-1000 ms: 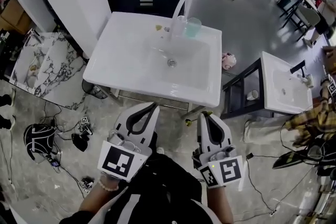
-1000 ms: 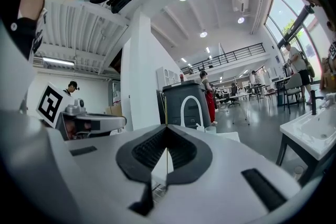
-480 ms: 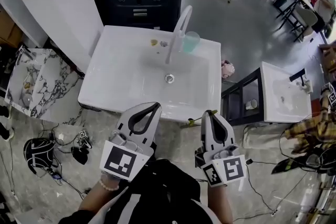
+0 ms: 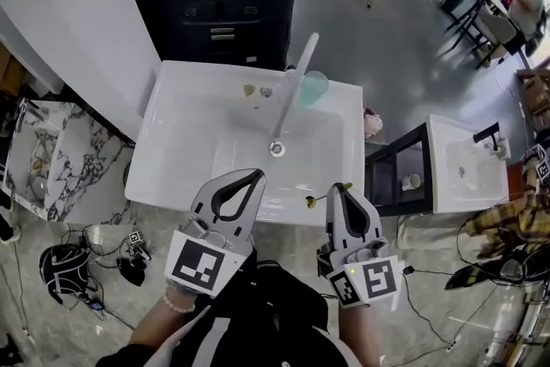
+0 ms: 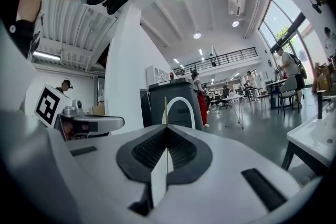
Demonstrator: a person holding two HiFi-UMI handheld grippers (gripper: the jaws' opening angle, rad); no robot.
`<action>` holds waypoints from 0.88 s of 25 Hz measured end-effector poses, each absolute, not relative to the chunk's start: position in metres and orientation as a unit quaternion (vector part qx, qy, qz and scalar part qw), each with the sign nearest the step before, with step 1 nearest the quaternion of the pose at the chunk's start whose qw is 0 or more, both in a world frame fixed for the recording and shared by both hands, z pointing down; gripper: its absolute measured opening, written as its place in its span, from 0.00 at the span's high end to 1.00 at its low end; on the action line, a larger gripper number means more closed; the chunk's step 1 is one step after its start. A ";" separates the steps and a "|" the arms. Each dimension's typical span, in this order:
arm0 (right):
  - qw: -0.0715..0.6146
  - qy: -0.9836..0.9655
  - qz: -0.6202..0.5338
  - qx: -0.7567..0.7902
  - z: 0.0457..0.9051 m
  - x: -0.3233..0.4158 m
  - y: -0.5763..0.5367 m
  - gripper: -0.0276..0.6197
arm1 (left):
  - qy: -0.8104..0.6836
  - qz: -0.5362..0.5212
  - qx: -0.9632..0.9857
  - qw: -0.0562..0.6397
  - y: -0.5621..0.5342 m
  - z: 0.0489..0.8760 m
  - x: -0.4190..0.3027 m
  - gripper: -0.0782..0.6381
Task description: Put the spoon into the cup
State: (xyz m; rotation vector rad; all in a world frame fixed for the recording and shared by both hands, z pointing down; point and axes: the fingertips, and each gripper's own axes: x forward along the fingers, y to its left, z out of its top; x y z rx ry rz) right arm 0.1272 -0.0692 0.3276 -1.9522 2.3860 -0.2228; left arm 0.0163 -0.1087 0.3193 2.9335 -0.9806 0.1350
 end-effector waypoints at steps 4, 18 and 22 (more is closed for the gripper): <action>0.022 0.766 -0.075 -0.638 0.332 0.126 -0.089 0.96 | -0.308 0.044 0.950 0.025 -0.130 0.322 0.015 0.90; 0.007 0.756 -0.082 -0.649 0.340 0.123 -0.129 0.96 | -0.296 0.039 0.953 0.040 -0.173 0.327 0.015 0.90; 0.005 0.759 -0.083 -0.646 0.337 0.125 -0.139 0.95 | -0.302 0.037 0.951 0.043 -0.183 0.324 0.016 0.90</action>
